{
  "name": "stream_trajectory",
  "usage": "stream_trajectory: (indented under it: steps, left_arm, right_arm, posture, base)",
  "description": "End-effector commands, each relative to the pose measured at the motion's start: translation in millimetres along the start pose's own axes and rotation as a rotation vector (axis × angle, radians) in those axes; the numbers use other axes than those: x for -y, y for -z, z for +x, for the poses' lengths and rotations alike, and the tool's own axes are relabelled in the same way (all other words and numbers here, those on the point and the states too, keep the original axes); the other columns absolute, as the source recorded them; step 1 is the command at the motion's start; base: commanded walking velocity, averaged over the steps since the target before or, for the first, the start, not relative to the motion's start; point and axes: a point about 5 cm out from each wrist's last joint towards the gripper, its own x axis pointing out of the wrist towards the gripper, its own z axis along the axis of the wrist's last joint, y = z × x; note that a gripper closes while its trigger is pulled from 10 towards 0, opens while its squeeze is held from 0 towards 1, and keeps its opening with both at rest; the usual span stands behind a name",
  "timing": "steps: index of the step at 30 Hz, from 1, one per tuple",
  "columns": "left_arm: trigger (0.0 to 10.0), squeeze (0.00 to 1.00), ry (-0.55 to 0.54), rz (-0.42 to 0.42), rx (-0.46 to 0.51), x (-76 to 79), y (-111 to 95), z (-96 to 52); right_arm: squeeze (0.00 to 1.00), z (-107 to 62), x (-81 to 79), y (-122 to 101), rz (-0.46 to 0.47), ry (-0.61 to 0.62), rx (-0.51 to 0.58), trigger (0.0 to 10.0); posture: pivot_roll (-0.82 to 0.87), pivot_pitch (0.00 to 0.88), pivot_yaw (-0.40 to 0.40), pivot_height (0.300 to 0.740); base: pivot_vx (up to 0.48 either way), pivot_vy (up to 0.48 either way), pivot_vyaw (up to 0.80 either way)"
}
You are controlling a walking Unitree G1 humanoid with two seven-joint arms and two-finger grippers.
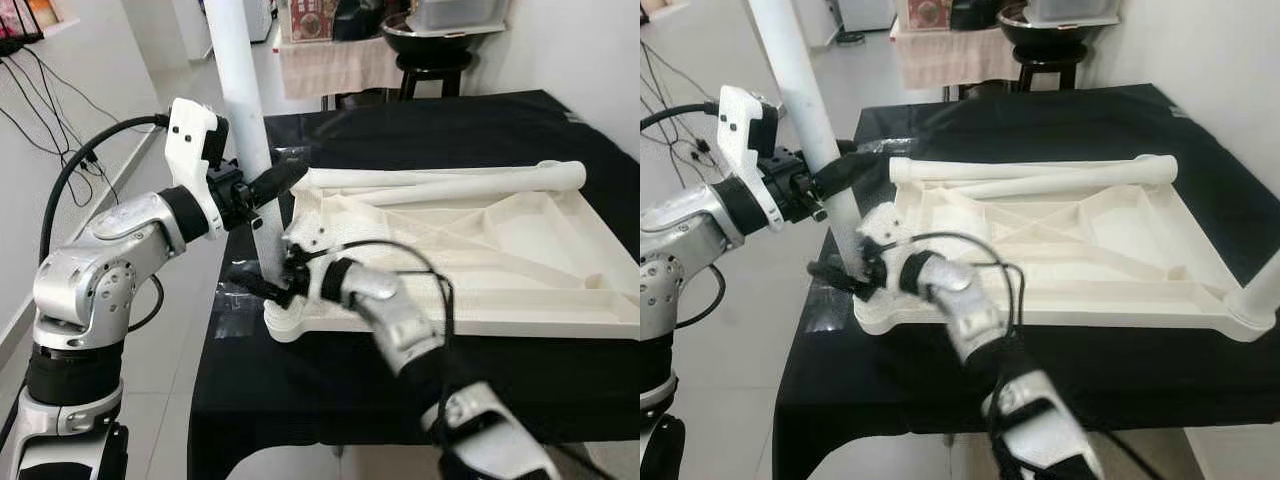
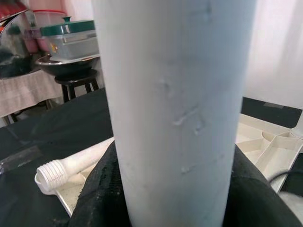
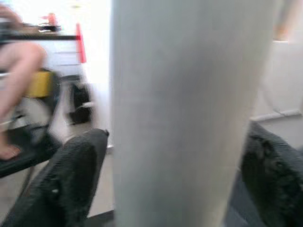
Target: Building children table
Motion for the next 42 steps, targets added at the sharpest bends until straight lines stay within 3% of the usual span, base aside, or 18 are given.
stream_trajectory:
  steps: [1, 2, 3, 9, 10, 11, 12, 27, 28, 29, 30, 33, 34, 35, 36, 37, 39, 42]
  left_arm:
    - [0.0, 0.0, -0.019, -0.005, -0.062, -2.8, 11.1, -0.9]
    - [0.0, 0.0, -0.019, -0.005, -0.062, -2.8, 11.1, -0.9]
    - [0.0, 0.0, -0.018, -0.005, -0.062, -2.6, 11.0, -1.1]
    - [0.0, 0.0, -0.015, -0.001, -0.065, -1.6, 10.4, -2.2]
    - [0.0, 0.0, -0.014, 0.001, -0.066, -1.4, 10.3, -2.5]
    - [0.0, 0.0, -0.014, 0.001, -0.066, -1.4, 10.3, -2.5]
    - [0.0, 0.0, -0.013, 0.005, -0.068, -1.2, 10.1, -2.7]
    - [0.0, 0.0, 0.0, 0.013, -0.06, 2.2, 7.7, -3.9]
    - [2.9, 0.0, -0.023, 0.013, -0.047, 0.7, 6.4, -4.6]
    - [2.9, 0.0, -0.023, 0.013, -0.047, 0.7, 6.4, -4.6]
    - [10.0, 1.0, -0.02, 0.009, -0.04, 1.8, 5.9, -5.4]
    - [10.0, 1.0, -0.02, 0.009, -0.04, 1.8, 5.9, -5.4]
    - [10.0, 1.0, -0.044, -0.002, -0.031, -0.6, 5.3, -5.7]
    - [10.0, 1.0, -0.073, -0.016, -0.027, -5.0, 5.6, -5.5]
    - [10.0, 1.0, -0.073, -0.016, -0.027, -5.0, 5.6, -5.5]
    - [10.0, 0.0, -0.091, -0.021, -0.038, -8.1, 8.1, -4.1]
    - [10.0, 0.0, -0.102, -0.022, -0.045, -9.9, 9.7, -2.7]
    - [10.0, 0.0, -0.089, -0.007, -0.067, -8.9, 11.5, 0.4]
  right_arm:
    - [1.0, -1.9, 1.0, 1.7, 0.001, -0.089, -0.006, 10.0]
    - [1.0, -1.9, 1.0, 1.7, 0.001, -0.089, -0.006, 10.0]
    - [0.0, -2.5, 4.8, 1.6, 0.004, -0.105, -0.014, 10.0]
    - [0.0, 1.9, 13.8, 1.2, 0.03, -0.118, -0.029, 10.0]
    - [0.0, 3.6, 15.2, 0.7, 0.031, -0.12, -0.029, 9.1]
    - [0.0, 3.6, 15.2, 0.7, 0.031, -0.12, -0.029, 9.1]
    - [0.0, 5.7, 17.0, 0.5, 0.042, -0.1, -0.025, 0.3]
    - [0.0, 3.3, 17.0, 8.1, 0.05, -0.095, -0.014, 0.0]
    - [0.0, 1.9, 18.0, 9.9, 0.024, -0.063, -0.022, 0.0]
    - [0.0, 1.9, 18.0, 9.9, 0.024, -0.063, -0.022, 0.0]
    - [0.0, 1.3, 16.8, 15.8, 0.031, -0.015, -0.049, 0.0]
    - [0.0, 1.3, 16.8, 15.8, 0.031, -0.015, -0.049, 0.0]
    - [0.0, 3.7, 8.0, 28.6, 0.028, 0.058, -0.117, 0.0]
    - [0.0, 11.3, -27.3, 54.9, 0.106, 0.181, -0.189, 0.0]
    - [0.0, 11.3, -27.3, 54.9, 0.106, 0.181, -0.189, 0.0]
    - [0.0, 17.2, -53.9, 67.0, 0.138, 0.293, -0.229, 0.0]
    - [0.0, 20.6, -64.8, 69.5, 0.155, 0.387, -0.238, 0.0]
    - [0.0, 29.4, -59.2, 61.8, 0.108, 0.431, -0.204, 0.0]
  posture:
    - [0.01, 0.066, 0.059, 0.74]
    - [0.01, 0.066, 0.059, 0.74]
    - [0.02, 0.069, 0.061, 0.74]
    - [0.03, 0.075, 0.062, 0.74]
    - [0.03, 0.076, 0.062, 0.74]
    - [0.03, 0.076, 0.062, 0.74]
    - [0.03, 0.077, 0.063, 0.74]
    - [0.04, 0.086, 0.056, 0.74]
    - [0.03, 0.089, 0.056, 0.74]
    - [0.03, 0.089, 0.056, 0.74]
    - [0.03, 0.089, 0.055, 0.74]
    - [0.03, 0.089, 0.055, 0.74]
    - [0.03, 0.094, 0.051, 0.74]
    - [0.01, 0.091, 0.04, 0.74]
    - [0.01, 0.091, 0.04, 0.74]
    - [0.02, 0.078, 0.046, 0.74]
    - [0.02, 0.078, 0.046, 0.74]
    - [0.01, 0.076, 0.05, 0.74]
  base:
    - [0.0, 0.0, 0.0]
    - [0.0, 0.0, 0.0]
    - [0.0, 0.0, 0.0]
    - [0.0, 0.0, 0.0]
    - [0.0, 0.0, 0.0]
    - [0.0, 0.0, 0.0]
    - [0.0, 0.0, 0.0]
    - [0.0, 0.0, 0.0]
    - [0.0, 0.0, 0.0]
    - [0.0, 0.0, 0.0]
    - [0.0, 0.0, 0.0]
    - [0.0, 0.0, 0.0]
    - [0.0, 0.0, 0.0]
    - [0.0, 0.0, 0.0]
    - [0.0, 0.0, 0.0]
    - [0.0, 0.0, 0.0]
    - [0.0, 0.0, 0.0]
    - [0.0, 0.0, 0.0]
